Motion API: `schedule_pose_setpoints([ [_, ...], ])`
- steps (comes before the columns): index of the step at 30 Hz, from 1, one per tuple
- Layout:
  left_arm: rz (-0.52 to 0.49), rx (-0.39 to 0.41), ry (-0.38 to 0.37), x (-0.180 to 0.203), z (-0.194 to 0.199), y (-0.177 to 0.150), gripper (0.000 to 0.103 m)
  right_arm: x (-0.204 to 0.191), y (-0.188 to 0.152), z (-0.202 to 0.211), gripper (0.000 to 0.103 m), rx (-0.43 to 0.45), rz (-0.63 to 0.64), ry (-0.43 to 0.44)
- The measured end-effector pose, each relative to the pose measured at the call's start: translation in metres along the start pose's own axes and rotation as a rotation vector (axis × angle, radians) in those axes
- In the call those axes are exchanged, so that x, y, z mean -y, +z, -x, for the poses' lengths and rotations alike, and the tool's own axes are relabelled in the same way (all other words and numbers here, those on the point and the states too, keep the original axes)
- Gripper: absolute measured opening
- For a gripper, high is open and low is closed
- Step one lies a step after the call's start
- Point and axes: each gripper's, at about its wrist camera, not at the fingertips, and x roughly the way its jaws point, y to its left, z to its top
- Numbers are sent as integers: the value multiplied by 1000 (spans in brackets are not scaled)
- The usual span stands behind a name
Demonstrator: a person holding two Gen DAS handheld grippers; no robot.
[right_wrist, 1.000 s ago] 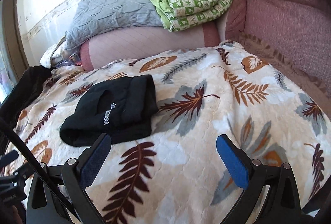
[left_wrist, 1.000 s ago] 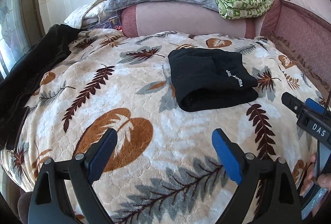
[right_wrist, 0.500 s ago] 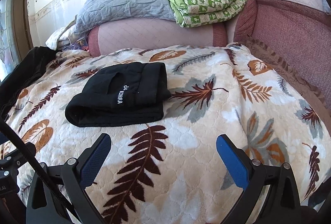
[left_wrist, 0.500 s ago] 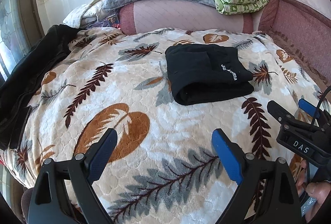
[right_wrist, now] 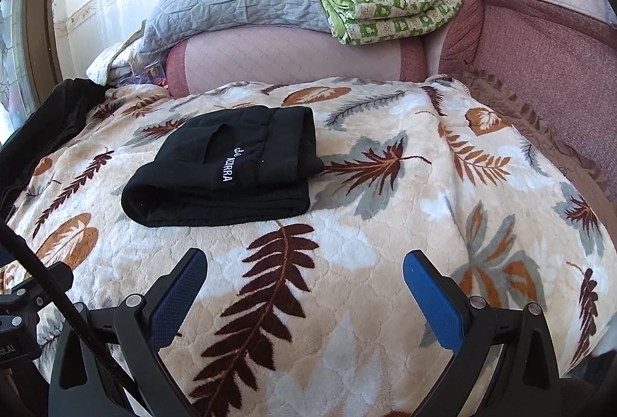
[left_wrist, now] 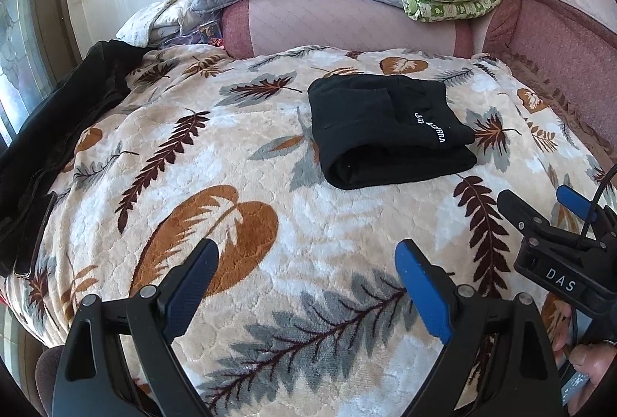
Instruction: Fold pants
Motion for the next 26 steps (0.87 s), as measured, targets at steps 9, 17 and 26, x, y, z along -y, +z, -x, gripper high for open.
schedule_pose_setpoints([
  [9, 72, 450, 224, -11, 82, 9, 103, -4, 0, 4, 103, 21, 16, -1],
  [17, 62, 331, 124, -8, 87, 34, 103, -9, 2, 13, 103, 69, 33, 9],
  [26, 87, 128, 117, -9, 47, 13, 103, -9, 2, 13, 103, 63, 26, 14],
])
